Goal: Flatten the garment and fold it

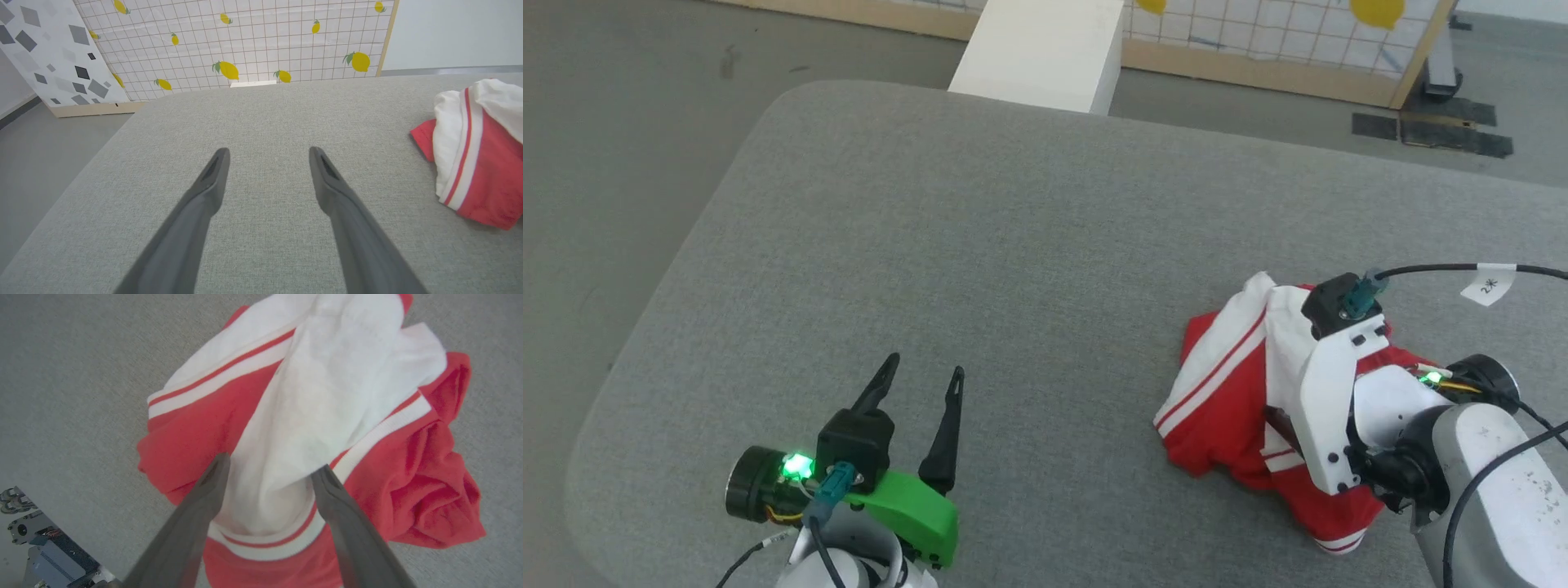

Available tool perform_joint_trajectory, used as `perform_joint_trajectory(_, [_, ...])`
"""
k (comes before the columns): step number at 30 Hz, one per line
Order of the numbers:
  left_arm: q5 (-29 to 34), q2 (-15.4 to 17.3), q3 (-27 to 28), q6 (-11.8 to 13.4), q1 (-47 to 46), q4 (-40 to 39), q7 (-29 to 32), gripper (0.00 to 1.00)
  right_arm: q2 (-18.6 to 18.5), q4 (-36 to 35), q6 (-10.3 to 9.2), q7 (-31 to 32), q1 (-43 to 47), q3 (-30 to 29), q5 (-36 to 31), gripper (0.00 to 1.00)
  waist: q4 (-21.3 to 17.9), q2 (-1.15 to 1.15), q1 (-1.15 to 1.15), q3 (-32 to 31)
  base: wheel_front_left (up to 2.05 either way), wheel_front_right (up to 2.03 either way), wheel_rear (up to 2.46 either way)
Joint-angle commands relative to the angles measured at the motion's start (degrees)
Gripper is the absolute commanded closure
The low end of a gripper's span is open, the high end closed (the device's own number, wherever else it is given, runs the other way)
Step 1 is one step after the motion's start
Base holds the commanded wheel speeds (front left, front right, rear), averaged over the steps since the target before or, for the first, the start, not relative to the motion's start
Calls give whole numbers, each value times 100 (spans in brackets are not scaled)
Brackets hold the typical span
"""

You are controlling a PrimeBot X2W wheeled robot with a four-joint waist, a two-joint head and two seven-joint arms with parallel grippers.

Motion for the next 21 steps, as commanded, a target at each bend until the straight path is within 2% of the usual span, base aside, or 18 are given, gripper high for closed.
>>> perform_joint_trajectory(1, [26,-26,-1,-4,-97,40,-54,0,4,55,-6,-1,-95,-15,-64,0,78,0,0,74,0,0,0])
perform_joint_trajectory(2, [27,-33,-6,-1,-107,49,-60,0,9,85,-6,-18,-87,-24,-82,29,85,0,0,86,0,0,0])
perform_joint_trajectory(3, [27,-37,-8,2,-112,55,-66,0,11,103,-6,-33,-77,-26,-93,69,86,0,0,94,0,0,0])
perform_joint_trajectory(4, [26,-40,-10,6,-117,63,-70,0,4,114,-6,-57,-68,-9,-101,100,84,0,0,100,0,0,0])
perform_joint_trajectory(11, [-20,-29,-25,9,-90,138,-55,0,-52,6,-6,-316,-66,74,61,100,-68,0,0,-19,0,0,0])
perform_joint_trajectory(15, [-69,-16,-18,16,-61,156,-35,0,-119,-297,-6,-430,-39,45,298,100,-234,0,0,-179,0,0,0])
perform_joint_trajectory(21, [-154,15,1,43,39,150,-8,0,-173,-940,-6,-663,216,-417,726,100,-556,0,0,-443,0,0,0])
